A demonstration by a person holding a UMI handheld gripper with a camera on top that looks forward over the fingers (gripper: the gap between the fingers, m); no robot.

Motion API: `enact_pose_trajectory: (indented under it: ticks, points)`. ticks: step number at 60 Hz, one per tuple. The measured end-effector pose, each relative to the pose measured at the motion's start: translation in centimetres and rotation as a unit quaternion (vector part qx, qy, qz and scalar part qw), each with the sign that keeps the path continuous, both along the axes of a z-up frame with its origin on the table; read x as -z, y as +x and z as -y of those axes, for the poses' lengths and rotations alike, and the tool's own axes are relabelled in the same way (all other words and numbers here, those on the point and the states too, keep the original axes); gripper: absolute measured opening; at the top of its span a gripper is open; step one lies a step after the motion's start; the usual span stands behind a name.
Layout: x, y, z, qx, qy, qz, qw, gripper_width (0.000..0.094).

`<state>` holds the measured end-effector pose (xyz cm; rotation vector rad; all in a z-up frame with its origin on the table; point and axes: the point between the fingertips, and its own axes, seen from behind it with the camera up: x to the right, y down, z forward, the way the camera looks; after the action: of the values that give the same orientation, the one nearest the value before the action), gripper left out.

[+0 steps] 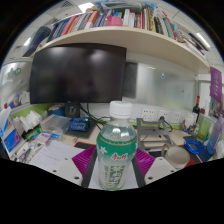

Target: Pour water

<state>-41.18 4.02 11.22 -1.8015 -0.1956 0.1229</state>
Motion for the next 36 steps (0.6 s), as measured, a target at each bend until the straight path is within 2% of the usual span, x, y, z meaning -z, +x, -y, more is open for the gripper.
enact_pose_trajectory:
  ticks: [2, 10, 15, 18, 26, 32, 36]
  points:
    - [0.4, -0.1, -0.2, 0.001, -0.003, 0.001, 1.000, 0.0563]
    - [0.2, -0.6, -1.1, 0.014, -0.006, -0.024, 1.000, 0.0478]
    - [0.3, 0.7, -1.2, 0.024, 0.003, -0.026, 0.999, 0.0339]
    - [0.2, 0.8, -1.3, 0.032, 0.010, -0.025, 0.999, 0.0312]
    - [0.1, 1.0, -1.4, 0.042, 0.005, -0.042, 0.998, 0.0309]
    - [-0.2, 0.8, -1.2, 0.037, -0.020, -0.098, 0.994, 0.0310]
    - [-1.3, 1.2, -1.2, 0.036, -0.055, -0.180, 0.981, 0.0311]
